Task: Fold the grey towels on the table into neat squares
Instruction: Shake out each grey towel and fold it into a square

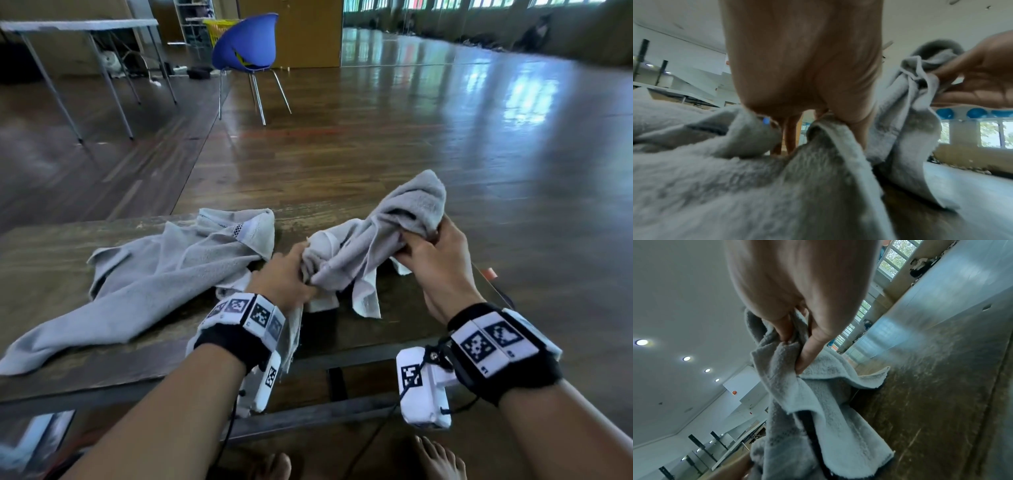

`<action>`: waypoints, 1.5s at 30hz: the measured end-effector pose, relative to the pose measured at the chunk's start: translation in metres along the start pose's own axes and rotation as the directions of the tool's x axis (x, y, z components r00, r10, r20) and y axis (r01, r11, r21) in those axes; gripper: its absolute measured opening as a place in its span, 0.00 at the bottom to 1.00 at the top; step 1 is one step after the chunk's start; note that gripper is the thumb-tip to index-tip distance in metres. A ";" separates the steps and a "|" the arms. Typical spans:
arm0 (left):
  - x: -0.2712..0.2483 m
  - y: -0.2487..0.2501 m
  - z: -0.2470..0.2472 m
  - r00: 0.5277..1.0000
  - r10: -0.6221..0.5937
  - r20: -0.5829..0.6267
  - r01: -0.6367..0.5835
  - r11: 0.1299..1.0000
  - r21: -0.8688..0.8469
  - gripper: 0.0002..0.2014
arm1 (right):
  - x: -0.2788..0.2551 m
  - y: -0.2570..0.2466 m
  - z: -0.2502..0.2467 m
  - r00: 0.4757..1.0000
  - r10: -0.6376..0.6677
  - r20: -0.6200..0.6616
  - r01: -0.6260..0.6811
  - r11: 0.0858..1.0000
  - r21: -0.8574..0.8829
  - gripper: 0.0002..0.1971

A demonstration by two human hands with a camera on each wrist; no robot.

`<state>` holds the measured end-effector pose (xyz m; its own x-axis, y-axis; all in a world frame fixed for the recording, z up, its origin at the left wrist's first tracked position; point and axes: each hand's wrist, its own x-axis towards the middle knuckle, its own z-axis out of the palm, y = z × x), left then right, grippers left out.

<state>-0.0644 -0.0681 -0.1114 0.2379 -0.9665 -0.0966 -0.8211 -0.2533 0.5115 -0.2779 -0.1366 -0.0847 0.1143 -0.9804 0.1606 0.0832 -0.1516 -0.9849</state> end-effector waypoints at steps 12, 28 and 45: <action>0.011 -0.013 -0.044 0.670 -0.417 -0.614 -0.052 0.799 -0.600 0.05 | 0.004 0.002 0.007 0.985 0.141 -0.100 -0.140 0.990 0.019 0.12; 0.006 0.035 -0.008 0.910 0.123 -0.396 -0.144 0.989 -0.022 0.10 | 0.008 -0.002 0.016 0.994 0.101 -0.049 -0.089 0.976 0.199 0.18; -0.012 0.096 -0.014 0.977 0.196 -0.083 -0.197 0.685 -0.702 0.09 | -0.016 -0.005 0.000 0.934 -0.192 0.301 0.346 0.700 -0.625 0.35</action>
<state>-0.1391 -0.0799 -0.0490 0.1150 -0.9904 0.0766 -0.2452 0.0464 0.9684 -0.2802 -0.1202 -0.0827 0.3888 -0.8485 0.3589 -0.5205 -0.5237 -0.6744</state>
